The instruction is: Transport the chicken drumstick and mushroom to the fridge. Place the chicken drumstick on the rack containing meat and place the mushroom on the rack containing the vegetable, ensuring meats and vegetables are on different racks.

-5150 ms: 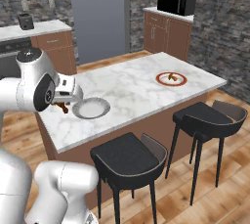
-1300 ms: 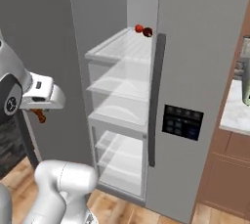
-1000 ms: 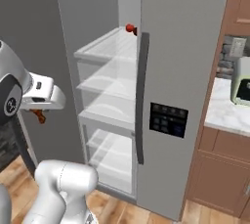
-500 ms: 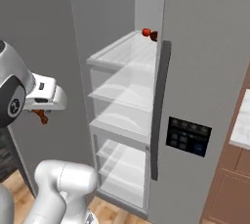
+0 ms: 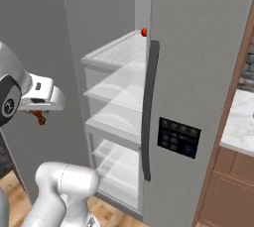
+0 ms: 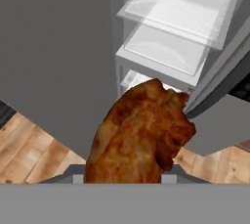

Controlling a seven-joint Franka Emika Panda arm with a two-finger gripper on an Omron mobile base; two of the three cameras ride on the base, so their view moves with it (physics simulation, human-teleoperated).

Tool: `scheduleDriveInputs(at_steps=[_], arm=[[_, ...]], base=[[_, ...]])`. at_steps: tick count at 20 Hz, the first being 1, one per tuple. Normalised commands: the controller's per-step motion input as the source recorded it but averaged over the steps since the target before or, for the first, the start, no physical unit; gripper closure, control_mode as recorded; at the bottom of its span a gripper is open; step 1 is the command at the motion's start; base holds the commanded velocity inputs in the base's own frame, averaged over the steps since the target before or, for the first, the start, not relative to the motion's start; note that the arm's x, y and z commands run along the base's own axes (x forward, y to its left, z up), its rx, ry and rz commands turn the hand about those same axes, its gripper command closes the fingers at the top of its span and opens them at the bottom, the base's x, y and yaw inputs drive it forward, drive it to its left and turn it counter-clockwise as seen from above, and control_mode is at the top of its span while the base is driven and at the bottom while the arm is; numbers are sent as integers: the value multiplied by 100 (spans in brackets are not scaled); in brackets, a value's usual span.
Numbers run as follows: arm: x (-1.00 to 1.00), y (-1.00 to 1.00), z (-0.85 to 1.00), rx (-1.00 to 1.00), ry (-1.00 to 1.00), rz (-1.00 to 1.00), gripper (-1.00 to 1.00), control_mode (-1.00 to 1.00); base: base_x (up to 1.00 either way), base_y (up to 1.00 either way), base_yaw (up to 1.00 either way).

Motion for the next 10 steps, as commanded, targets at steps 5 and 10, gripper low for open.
scheduleDriveInputs(at_steps=[5,10], arm=[[0,0,0,0,0,0,100,100],[0,0,0,0,0,0,100,100]], base=[[40,-21,1],[95,11,0]])
